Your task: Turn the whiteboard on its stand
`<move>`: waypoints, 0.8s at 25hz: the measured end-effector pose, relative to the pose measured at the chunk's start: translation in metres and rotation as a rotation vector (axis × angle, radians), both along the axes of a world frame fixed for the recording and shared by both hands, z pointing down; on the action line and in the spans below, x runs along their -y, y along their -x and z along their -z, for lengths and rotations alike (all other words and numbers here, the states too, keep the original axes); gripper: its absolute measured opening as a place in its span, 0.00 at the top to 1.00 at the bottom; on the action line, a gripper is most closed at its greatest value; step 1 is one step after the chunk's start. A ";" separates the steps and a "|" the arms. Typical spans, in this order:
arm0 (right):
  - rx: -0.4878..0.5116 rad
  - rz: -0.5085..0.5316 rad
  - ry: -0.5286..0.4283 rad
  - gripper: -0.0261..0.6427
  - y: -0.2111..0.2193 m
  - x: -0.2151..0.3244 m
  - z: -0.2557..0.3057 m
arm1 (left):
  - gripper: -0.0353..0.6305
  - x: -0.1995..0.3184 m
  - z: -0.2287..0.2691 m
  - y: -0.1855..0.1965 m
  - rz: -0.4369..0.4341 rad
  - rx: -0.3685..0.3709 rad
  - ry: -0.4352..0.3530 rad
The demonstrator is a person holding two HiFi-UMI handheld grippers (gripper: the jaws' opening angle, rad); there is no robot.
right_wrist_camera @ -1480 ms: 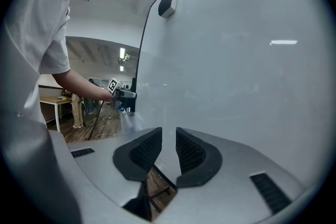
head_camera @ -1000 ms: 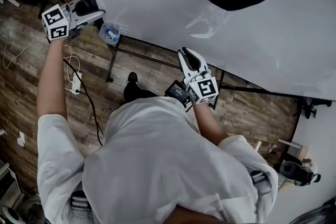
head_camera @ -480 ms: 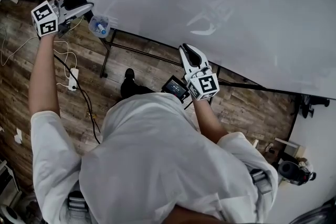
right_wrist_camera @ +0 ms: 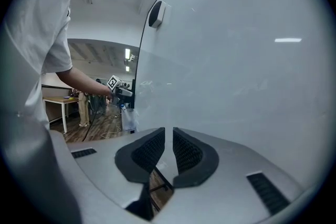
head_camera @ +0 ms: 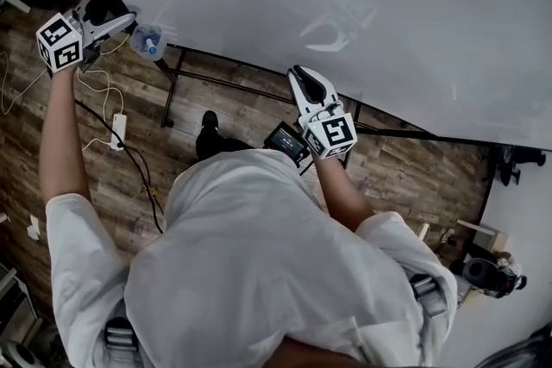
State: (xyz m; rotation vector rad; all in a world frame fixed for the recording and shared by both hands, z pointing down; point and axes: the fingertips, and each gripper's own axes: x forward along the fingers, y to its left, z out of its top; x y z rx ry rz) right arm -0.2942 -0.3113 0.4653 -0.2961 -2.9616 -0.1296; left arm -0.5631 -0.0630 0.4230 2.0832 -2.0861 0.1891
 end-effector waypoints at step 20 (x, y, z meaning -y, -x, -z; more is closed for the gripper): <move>0.069 -0.106 0.018 0.90 -0.074 0.026 0.005 | 0.49 -0.054 0.048 -0.114 0.519 0.161 -0.231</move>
